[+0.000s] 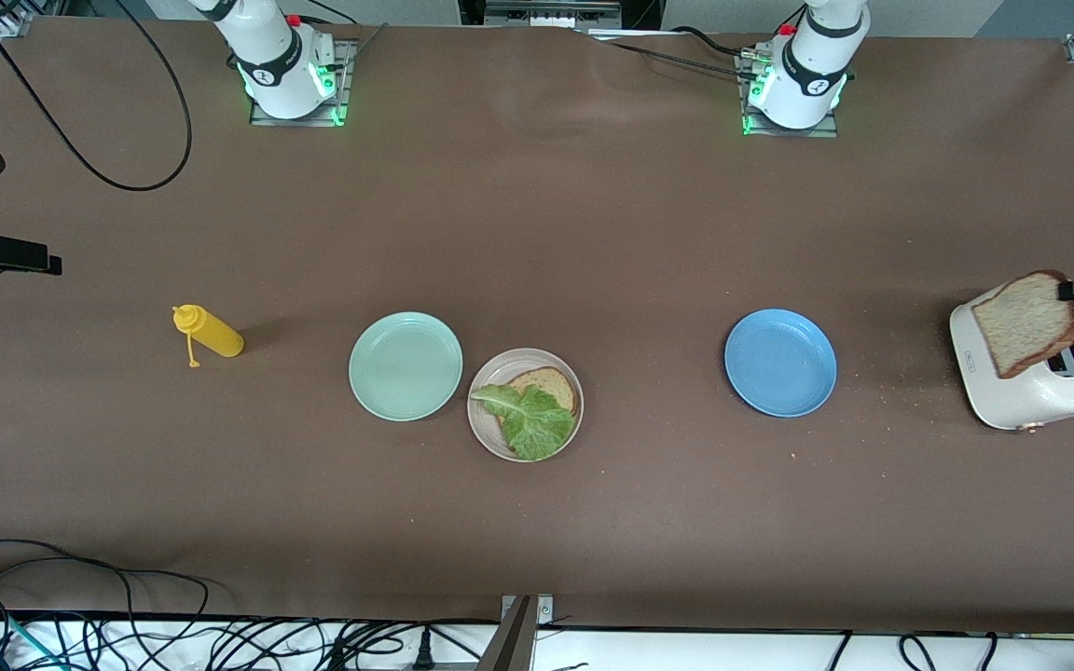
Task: Make sandwich on beige plate with both arms
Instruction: 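Lift the bread slice out of the toaster with the left gripper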
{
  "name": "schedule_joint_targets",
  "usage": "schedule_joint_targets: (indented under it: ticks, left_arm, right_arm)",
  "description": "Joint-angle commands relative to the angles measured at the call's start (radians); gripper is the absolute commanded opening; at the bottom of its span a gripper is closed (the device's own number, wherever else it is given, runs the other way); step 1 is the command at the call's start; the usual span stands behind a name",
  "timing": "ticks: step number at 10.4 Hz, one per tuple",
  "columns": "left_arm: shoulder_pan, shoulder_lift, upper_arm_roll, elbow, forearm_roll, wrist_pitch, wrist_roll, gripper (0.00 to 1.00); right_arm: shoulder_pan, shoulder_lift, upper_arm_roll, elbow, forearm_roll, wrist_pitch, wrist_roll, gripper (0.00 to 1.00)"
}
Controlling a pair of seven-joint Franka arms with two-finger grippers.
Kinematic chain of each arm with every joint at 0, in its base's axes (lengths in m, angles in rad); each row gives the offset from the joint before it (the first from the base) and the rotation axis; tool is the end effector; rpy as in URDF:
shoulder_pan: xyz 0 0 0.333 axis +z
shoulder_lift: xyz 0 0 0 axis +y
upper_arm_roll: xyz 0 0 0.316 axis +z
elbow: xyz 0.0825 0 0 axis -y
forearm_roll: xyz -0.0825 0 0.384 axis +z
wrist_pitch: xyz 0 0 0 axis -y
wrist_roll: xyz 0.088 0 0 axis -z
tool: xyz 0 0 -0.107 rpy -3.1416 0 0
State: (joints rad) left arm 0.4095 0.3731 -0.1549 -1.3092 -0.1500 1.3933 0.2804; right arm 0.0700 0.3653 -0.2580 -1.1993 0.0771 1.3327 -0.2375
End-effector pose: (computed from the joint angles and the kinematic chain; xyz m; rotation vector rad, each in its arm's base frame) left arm 0.6159 0.1590 0.5135 2.8493 -0.0409 -0.3142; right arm 0.6279 -0.0775 0.5647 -3.0904 -0.1014 0.3402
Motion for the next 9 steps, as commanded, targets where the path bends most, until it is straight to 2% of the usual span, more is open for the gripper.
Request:
schedule_joint_targets:
  ticks: [1,3,4,6,9]
  left_arm:
    - [-0.056,0.053,0.008,0.028,-0.191,-0.039,-0.059,0.0]
    - [-0.173,0.113,0.008,0.028,-0.3,-0.034,-0.209,0.0]
    - [-0.204,0.162,0.008,0.036,-0.407,-0.033,-0.24,0.0]
    - [-0.268,0.22,0.009,0.038,-0.572,-0.014,-0.251,0.0]
    - [-0.294,0.315,0.008,0.039,-0.858,0.007,-0.228,0.0]
  right_arm:
    - [-0.015,-0.133,0.042,-0.215,-0.031,0.133,0.027,1.0]
    - [-0.006,-0.144,0.072,-0.218,-0.055,0.126,0.153,1.0]
    - [-0.007,-0.152,0.081,-0.218,-0.075,0.123,0.153,1.0]
    - [-0.003,-0.143,0.08,-0.215,-0.074,0.123,0.153,1.0]
    - [0.005,-0.135,0.079,-0.217,-0.074,0.134,0.153,1.0]
